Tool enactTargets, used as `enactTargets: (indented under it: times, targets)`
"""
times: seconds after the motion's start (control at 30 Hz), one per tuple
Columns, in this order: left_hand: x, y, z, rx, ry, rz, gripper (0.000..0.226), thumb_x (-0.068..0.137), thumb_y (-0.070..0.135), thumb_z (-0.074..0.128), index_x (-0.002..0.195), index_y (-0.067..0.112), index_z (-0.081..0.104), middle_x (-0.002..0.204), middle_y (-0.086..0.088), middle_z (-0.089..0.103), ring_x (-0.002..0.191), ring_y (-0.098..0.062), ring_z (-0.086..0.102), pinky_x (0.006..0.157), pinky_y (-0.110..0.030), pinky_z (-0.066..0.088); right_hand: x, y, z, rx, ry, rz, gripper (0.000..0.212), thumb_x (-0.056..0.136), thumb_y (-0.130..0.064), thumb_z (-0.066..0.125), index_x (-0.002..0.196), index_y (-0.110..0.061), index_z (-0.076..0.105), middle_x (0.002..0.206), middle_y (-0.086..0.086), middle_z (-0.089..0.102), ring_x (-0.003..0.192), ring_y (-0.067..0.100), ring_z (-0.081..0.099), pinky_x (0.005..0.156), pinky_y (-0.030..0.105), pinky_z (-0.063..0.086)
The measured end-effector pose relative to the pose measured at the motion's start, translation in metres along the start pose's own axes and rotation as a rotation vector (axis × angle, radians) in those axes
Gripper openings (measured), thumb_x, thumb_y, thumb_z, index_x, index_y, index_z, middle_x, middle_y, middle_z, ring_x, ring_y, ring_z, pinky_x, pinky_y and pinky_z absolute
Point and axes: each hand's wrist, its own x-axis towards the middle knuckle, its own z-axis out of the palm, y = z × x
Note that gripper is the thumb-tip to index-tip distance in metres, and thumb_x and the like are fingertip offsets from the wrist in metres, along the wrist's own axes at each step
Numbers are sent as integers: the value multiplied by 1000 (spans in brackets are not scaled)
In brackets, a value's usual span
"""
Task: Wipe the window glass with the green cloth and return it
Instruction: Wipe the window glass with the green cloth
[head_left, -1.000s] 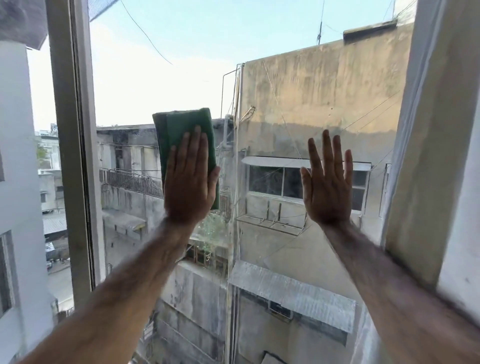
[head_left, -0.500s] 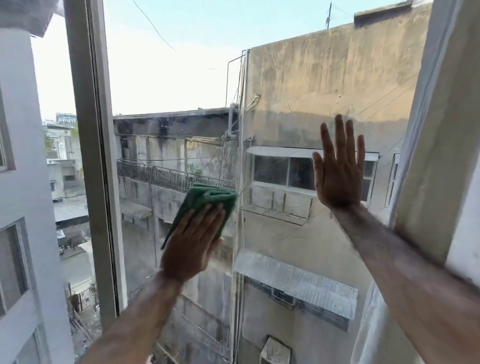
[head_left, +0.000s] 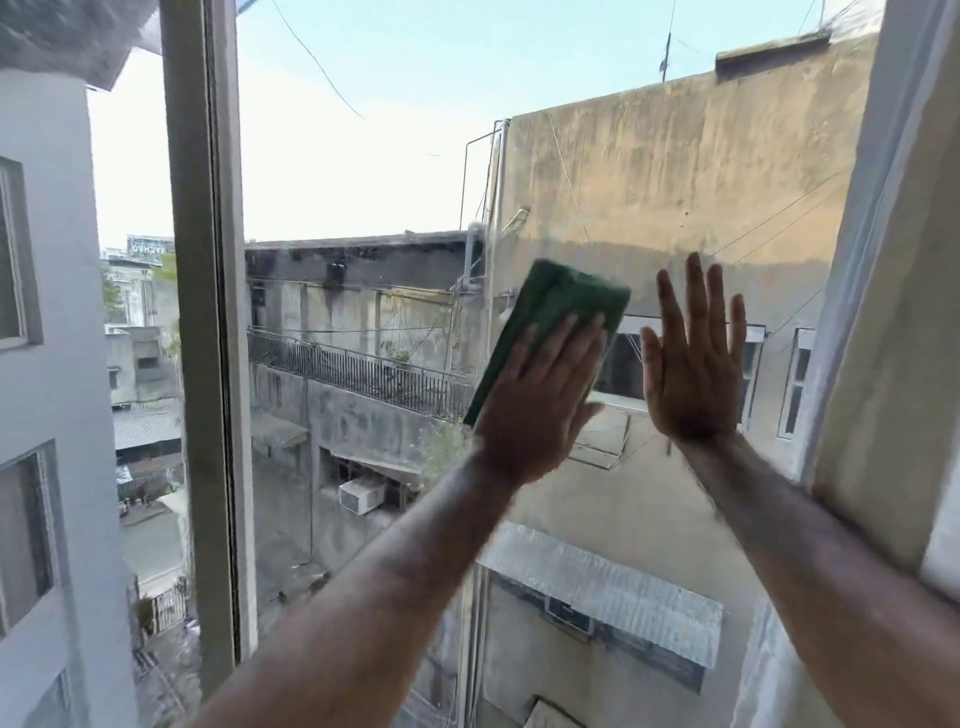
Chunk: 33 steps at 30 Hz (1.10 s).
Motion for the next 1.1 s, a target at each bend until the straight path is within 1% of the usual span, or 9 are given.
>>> enactTargets:
  times: [0.1,0.17,0.3,0.4,0.5,0.63,0.8,0.97,1.1]
  targets:
    - [-72,-9,1,82,-128,229,72,108,51,40,164,11,20,173,-8,17,160,-28,16,129,-51,19,0,0,-2,0,-10,-5,58,113,-35,27,169,-17,23,178,15,18,167,33,13,133,60,17]
    - [-119,-38,-3,110,-105,183,69,107,48,46,163,12,26,172,-7,23,159,-27,22,127,-52,25,0,-1,-2,-6,-9,-3,58,114,-34,30,169,-17,22,178,15,17,167,33,13,133,60,18]
    - [-135,-109,-18,87,0,-273,66,108,42,46,160,4,31,169,-15,26,159,-32,21,130,-56,16,0,-3,-3,-11,-13,6,59,113,-32,32,169,-18,20,178,15,16,167,33,12,133,59,17]
    - [-61,-143,-27,58,148,-692,66,111,46,32,162,5,23,171,-12,23,160,-30,18,131,-54,12,-1,-4,-3,-14,-22,16,60,113,-31,36,169,-18,20,178,15,16,167,32,12,134,58,17]
    - [28,-144,-29,3,269,-895,68,109,49,34,160,4,31,168,-13,31,157,-31,26,127,-56,21,-2,-6,-3,-15,-18,22,59,113,-32,34,169,-17,22,178,15,18,167,32,13,134,58,17]
    - [77,-79,-13,-6,248,-512,65,107,45,45,156,2,39,164,-16,38,154,-34,33,126,-60,22,1,-3,-4,-23,-28,19,59,113,-34,31,169,-18,21,178,14,17,167,32,13,134,57,17]
    - [1,-7,0,10,-25,-7,68,109,50,37,162,9,26,171,-10,23,160,-30,18,126,-57,22,-3,-4,-5,-26,-36,16,58,114,-35,26,169,-19,19,178,14,16,167,32,12,134,58,17]
    - [-81,-35,-5,54,-116,111,74,107,58,37,162,10,27,171,-8,23,159,-27,20,125,-55,28,-1,-4,-3,-14,-20,12,58,114,-34,30,169,-18,21,178,14,17,167,32,12,134,58,16]
    - [-67,-42,-22,83,-62,127,51,107,36,46,153,14,48,161,-6,47,145,-27,49,106,-49,50,-1,-3,0,-2,-6,18,57,114,-34,30,168,-17,23,178,15,18,167,33,14,134,58,16]
